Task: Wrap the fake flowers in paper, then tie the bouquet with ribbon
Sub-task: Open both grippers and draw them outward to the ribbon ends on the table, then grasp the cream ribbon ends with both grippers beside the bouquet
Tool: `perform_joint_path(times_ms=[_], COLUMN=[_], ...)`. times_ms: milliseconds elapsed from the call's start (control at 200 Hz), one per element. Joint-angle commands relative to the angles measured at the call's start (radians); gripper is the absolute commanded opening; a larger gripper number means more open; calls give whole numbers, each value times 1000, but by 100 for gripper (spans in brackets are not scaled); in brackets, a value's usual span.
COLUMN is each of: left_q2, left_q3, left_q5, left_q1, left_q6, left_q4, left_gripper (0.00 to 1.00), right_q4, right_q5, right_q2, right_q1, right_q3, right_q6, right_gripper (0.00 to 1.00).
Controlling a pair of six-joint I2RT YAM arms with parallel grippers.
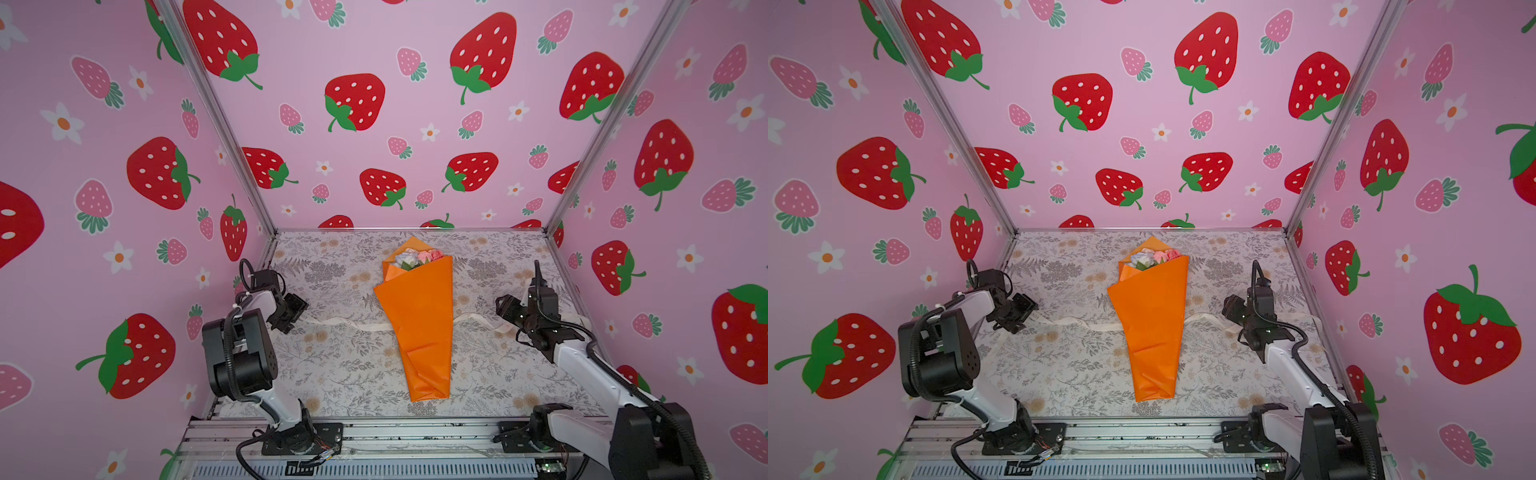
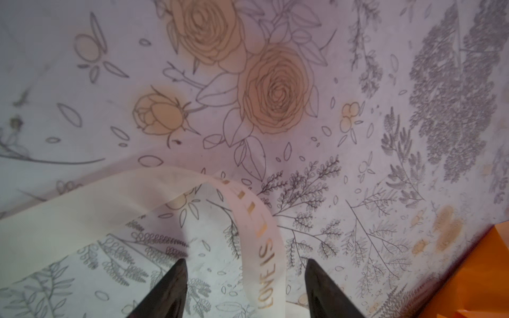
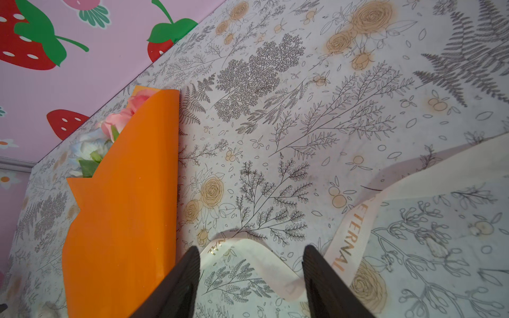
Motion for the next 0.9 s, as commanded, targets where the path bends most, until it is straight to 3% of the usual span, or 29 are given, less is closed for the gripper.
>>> perform_joint_path(times_ms=[0, 170, 385, 505, 620, 895], left_q2=[39, 102, 52, -9, -83, -286], left_q3=[42, 61, 19, -11, -36, -83], left_q5=[28, 84, 222, 281, 323, 346], left_q1=[8, 12, 18, 17, 16, 16], left_q6=[-7, -16, -32, -30, -30, -7], left_q4=[35, 52, 109, 125, 125, 59], left_gripper=[68, 56, 24, 9, 7, 2], right_q4=[-38, -66, -113, -65, -33, -93], right_q5=[23, -29, 8, -78, -149, 152], right_q2=[-23, -10, 57, 149, 243, 380], right_q1=[-23, -133, -298, -421, -522, -555], right_q3=[-2, -10, 25, 47, 87, 242], right_q6=[6, 6, -62, -81, -71, -122], right_gripper=[64, 64, 64, 64, 65, 67])
